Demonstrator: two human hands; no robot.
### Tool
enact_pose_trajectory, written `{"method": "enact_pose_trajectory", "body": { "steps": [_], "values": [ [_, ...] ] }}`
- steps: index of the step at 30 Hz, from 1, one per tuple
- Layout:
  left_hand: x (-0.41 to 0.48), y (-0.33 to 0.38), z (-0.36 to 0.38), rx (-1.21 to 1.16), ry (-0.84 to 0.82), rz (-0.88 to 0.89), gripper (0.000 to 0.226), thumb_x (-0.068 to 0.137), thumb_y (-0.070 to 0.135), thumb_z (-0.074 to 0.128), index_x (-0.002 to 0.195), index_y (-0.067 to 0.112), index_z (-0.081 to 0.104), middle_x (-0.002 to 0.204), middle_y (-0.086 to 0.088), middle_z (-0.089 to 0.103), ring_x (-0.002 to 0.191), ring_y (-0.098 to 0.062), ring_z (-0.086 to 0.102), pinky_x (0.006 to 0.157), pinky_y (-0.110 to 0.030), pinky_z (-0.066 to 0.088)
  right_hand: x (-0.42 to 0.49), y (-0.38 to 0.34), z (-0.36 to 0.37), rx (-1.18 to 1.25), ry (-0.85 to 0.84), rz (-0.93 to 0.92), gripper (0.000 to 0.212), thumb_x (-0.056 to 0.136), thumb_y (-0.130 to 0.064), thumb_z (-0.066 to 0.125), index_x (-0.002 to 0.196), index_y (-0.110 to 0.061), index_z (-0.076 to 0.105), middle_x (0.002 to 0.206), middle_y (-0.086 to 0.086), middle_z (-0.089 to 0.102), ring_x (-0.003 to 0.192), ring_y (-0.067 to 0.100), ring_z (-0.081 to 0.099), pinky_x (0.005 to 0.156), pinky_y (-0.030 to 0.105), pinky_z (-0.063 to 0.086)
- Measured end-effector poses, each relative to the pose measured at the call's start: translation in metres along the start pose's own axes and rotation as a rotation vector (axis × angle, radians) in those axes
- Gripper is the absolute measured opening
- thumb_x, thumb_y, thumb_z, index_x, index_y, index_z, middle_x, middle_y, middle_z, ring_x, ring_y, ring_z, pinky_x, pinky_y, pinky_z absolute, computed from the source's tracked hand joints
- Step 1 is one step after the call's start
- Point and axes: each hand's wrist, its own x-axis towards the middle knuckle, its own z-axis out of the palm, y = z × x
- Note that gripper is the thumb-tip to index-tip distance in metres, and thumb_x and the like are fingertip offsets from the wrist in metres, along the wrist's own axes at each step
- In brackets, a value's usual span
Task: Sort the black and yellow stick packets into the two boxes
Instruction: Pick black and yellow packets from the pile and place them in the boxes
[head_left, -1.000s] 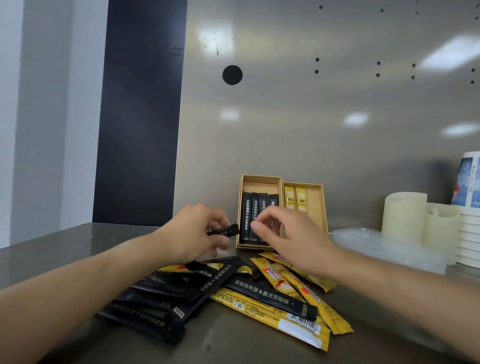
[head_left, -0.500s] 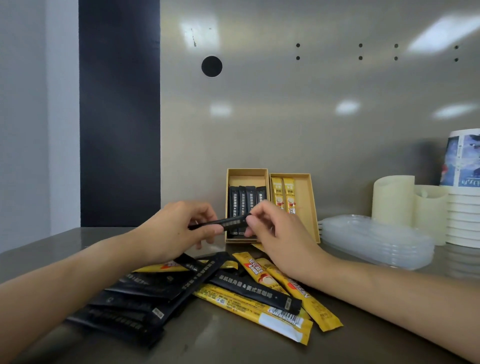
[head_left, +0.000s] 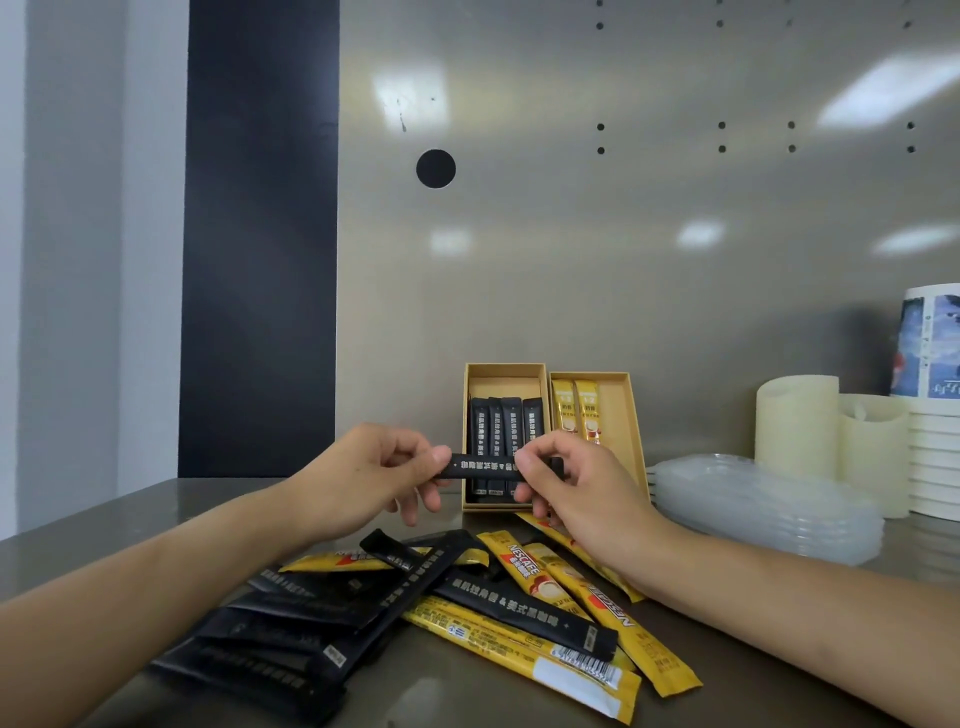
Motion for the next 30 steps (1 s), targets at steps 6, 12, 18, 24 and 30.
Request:
{"method": "enact_pose_trajectory", "body": {
  "steps": [6, 12, 18, 24, 30],
  "values": [
    [0.0006, 0.0013, -0.0012, 0.008, 0.024, 0.001, 0.04, 0.104, 0.038, 0.044, 0.093, 0.011, 0.072, 0.083, -0.007, 0.077, 0.064, -0.015, 0.065, 0.071, -0.029, 0.049, 0.002, 0.0032, 0.0008, -0.038, -0.019, 0.037, 0.016, 0.102, -0.036, 0.053, 0.108, -0.025, 0.063, 0.077, -0.005, 0.065, 0.06, -0.003, 0.059, 0.061, 0.012, 0.05],
    [-0.0028, -0.0005, 0.0024, 0.209, -0.044, 0.007, 0.022, 0.093, 0.042, 0.066, 0.086, 0.022, 0.074, 0.082, 0.006, 0.077, 0.069, -0.006, 0.067, 0.076, -0.031, 0.057, -0.0018, -0.0006, -0.0028, 0.214, 0.006, 0.04, 0.018, 0.097, -0.027, 0.065, 0.114, -0.024, 0.065, 0.089, -0.001, 0.077, 0.06, -0.003, 0.06, 0.061, 0.018, 0.049],
    [-0.0032, 0.0026, 0.0038, 0.237, -0.047, 0.009, 0.021, 0.091, 0.044, 0.066, 0.084, 0.026, 0.073, 0.082, 0.009, 0.076, 0.071, -0.006, 0.067, 0.076, -0.028, 0.056, -0.0055, -0.0019, -0.0031, 0.276, -0.02, 0.066, 0.015, 0.095, -0.024, 0.067, 0.108, -0.015, 0.069, 0.067, -0.01, 0.07, 0.057, 0.004, 0.054, 0.057, 0.021, 0.049],
    [-0.0011, -0.0003, 0.0027, 0.299, -0.049, -0.006, 0.016, 0.092, 0.042, 0.067, 0.087, 0.027, 0.072, 0.083, 0.011, 0.076, 0.07, -0.007, 0.069, 0.077, -0.031, 0.058, -0.0017, -0.0011, -0.0061, 0.281, 0.025, 0.053, 0.015, 0.095, -0.022, 0.068, 0.109, -0.017, 0.07, 0.087, -0.001, 0.074, 0.068, 0.008, 0.061, 0.058, 0.023, 0.048],
    [0.0015, -0.0059, 0.004, 0.341, -0.041, 0.012, 0.012, 0.092, 0.04, 0.068, 0.09, 0.029, 0.073, 0.084, 0.01, 0.077, 0.07, -0.007, 0.07, 0.07, -0.021, 0.056, -0.0017, 0.0034, -0.0054, 0.164, 0.022, 0.058, 0.017, 0.096, -0.028, 0.065, 0.113, -0.025, 0.066, 0.093, -0.005, 0.077, 0.066, 0.001, 0.065, 0.059, 0.019, 0.048]
  ]
}}
